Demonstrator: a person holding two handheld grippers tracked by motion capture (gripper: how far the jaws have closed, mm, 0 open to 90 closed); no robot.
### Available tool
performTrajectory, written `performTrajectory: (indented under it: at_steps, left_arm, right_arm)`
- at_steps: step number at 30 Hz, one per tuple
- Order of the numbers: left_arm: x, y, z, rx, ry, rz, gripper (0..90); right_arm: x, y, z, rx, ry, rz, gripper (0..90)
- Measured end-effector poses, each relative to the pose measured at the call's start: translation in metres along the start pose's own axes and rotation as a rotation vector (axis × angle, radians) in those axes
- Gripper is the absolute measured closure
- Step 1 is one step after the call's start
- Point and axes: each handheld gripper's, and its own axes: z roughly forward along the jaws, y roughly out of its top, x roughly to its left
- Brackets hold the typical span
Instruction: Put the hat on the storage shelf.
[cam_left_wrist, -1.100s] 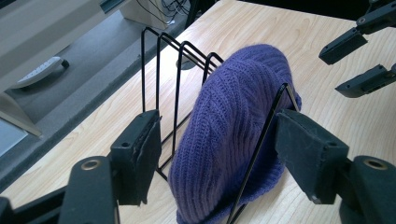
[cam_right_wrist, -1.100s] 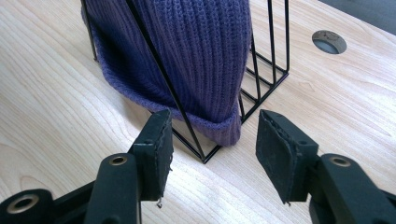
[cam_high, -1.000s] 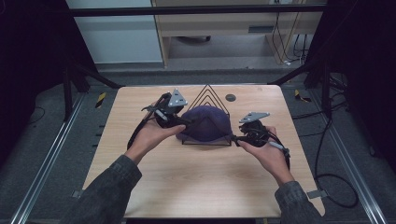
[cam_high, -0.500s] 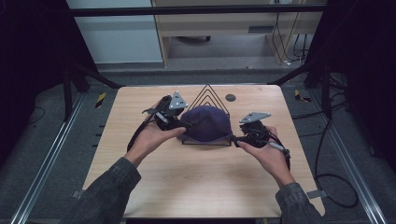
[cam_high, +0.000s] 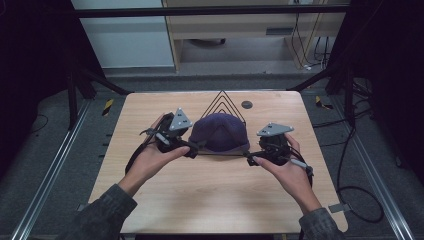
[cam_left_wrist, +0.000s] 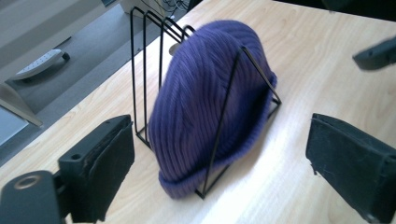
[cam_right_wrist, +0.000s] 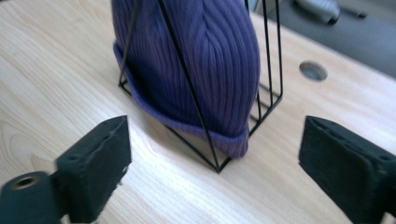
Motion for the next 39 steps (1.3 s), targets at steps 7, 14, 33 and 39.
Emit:
performTrajectory:
  at_steps: [7,14,33,39]
  left_arm:
    - [-0.006,-0.016,-0.025,0.002,-0.002,-0.006,5.4]
    - [-0.01,-0.029,-0.044,-0.008,-0.006,-0.014,4.8]
    - [-0.002,-0.092,-0.076,0.04,0.037,-0.086,4.6]
    - [0.005,-0.11,-0.08,0.059,0.052,-0.106,4.7]
  right_arm:
    - [0.02,0.009,-0.018,-0.089,0.028,-0.037,4.8]
    - [0.032,0.016,-0.024,-0.096,0.045,-0.077,4.4]
    - [0.065,0.029,0.003,-0.068,0.118,-0.134,8.4]
    - [0.075,0.032,0.013,-0.061,0.142,-0.152,8.5]
